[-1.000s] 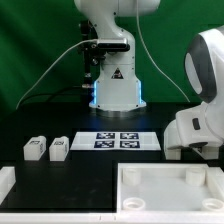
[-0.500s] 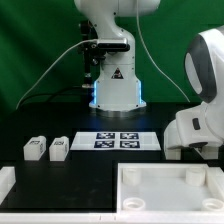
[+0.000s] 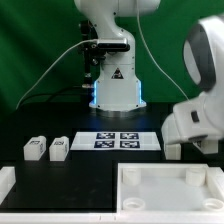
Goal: Assemble one leg
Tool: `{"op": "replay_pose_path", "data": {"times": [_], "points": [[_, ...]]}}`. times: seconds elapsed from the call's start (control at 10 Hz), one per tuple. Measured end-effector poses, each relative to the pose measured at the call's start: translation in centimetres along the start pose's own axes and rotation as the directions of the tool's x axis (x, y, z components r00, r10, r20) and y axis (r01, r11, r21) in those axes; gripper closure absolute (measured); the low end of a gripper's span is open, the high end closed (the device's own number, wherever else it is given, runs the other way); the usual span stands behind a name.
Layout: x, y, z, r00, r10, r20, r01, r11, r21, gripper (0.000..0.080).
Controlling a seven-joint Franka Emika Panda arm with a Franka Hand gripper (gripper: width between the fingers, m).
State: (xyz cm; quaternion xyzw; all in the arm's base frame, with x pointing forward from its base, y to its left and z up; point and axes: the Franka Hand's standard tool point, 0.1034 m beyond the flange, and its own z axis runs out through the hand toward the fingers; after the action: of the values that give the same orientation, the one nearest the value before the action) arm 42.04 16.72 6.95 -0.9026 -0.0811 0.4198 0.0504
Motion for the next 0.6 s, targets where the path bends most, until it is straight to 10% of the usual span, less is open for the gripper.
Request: {"op": "replay_pose_path", "data": {"times": [0.3,0.6], "points": [[-0.6,0.9,-6.8,0.965,-0.022,-0.261,0.021,1.0,-0.008,0.0509],[-1.6,0.0,-8.0,0.883,-0.019,-0.469,0.014,1.0,-0.014,0.0509]]}}
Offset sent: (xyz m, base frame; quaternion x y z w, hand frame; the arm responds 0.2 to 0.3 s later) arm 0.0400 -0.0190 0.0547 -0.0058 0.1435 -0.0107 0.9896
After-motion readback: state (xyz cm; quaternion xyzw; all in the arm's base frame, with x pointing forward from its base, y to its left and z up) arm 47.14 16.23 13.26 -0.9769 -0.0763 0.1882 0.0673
